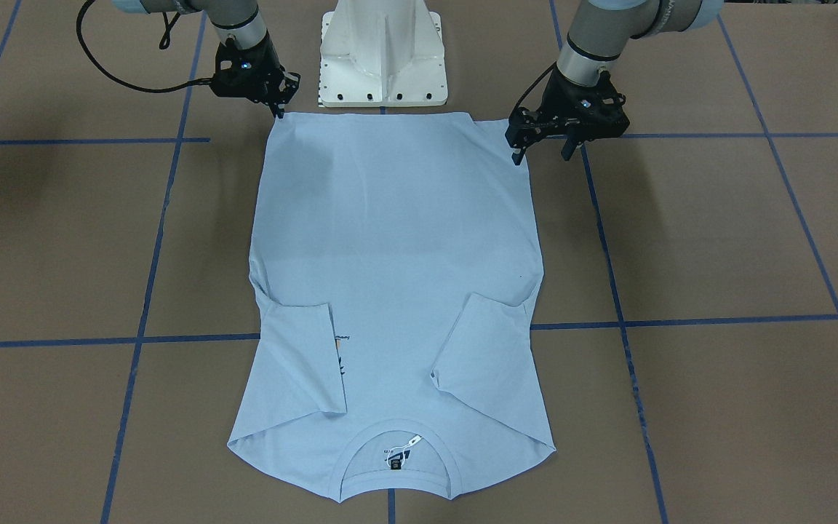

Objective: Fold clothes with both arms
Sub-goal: 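Grasp the hem corners with both grippers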

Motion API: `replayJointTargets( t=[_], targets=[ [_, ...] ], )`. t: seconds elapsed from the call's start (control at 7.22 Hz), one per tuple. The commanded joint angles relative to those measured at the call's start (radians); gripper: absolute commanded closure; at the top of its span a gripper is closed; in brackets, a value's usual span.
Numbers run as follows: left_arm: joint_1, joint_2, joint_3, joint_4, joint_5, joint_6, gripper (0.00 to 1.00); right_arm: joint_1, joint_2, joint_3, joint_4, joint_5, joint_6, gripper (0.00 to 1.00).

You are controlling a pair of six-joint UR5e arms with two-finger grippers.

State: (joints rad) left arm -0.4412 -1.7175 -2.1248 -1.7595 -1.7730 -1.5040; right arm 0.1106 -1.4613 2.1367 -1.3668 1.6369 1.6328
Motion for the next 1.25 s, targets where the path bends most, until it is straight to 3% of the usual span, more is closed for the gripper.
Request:
replayJointTargets(
  t=[0.0,0.28,0.69,1.11],
  targets=[
    [0.16,0.047,-0.014,0.003,0.082,-0.193,0.01,0.009,-0.001,0.022,0.0,-0.003,-0.001,1.0],
    [0.237,0.049,0.015,0.005,0.133,-0.255,0.03,0.009,0.001,0.02,0.0,-0.003,-0.001,1.0],
    [0.282,0.047,0.059,0.003,0.136,-0.3,0.11,0.014,0.001,0.022,0.0,-0.002,-0.001,1.0],
    [0.303,0.049,0.062,0.005,0.135,-0.32,0.3,0.014,0.001,0.022,0.0,-0.002,-0.001,1.0]
  ],
)
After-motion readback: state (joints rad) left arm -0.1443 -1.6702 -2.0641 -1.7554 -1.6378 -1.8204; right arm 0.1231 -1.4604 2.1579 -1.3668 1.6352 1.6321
